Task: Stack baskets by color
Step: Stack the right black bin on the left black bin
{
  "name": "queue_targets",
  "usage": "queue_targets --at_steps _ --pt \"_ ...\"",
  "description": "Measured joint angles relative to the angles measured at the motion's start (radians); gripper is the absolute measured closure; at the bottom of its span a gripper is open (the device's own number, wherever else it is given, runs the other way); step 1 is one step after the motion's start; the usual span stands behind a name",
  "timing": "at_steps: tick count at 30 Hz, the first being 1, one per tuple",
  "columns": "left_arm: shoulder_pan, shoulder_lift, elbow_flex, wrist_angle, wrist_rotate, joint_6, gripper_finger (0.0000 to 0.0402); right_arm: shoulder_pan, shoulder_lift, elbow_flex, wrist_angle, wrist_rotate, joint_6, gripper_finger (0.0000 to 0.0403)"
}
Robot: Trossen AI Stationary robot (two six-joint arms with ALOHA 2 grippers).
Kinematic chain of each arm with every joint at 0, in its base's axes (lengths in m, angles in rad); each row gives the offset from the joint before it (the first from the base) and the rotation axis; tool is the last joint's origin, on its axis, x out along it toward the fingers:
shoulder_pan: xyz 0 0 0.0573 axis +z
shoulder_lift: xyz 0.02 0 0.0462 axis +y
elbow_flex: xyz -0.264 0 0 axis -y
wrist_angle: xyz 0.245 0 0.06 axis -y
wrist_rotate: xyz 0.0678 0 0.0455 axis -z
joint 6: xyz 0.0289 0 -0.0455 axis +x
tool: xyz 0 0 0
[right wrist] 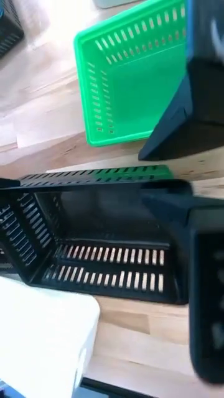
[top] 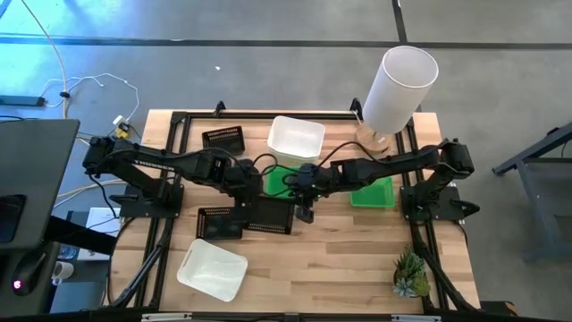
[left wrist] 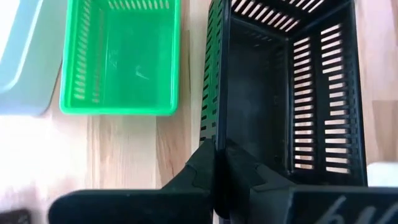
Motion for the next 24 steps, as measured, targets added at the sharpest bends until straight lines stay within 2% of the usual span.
queue_targets --at_steps 3,7,14,24 --pt "0.0 -0.003 0.0 -0.054 0.0 -0.01 0.0401 -0.007 -0.002 0.0 -0.001 -0.013 0.003 0.0279" --pt "-0.009 -0.033 0.0 -0.124 -0.006 -0.045 0.0401 -0.01 -0.01 0.0 0.005 -0.04 0.001 0.0257" --pt "-0.048 -0.155 -0.004 -0.229 -0.002 -0.109 0.0401 -0.009 -0.038 0.001 0.008 -0.044 -0.021 0.0254" --pt "-0.094 -0.386 -0.147 -0.25 0.039 -0.261 0.0401 -0.009 -0.059 0.001 0.001 -0.043 -0.022 0.0253"
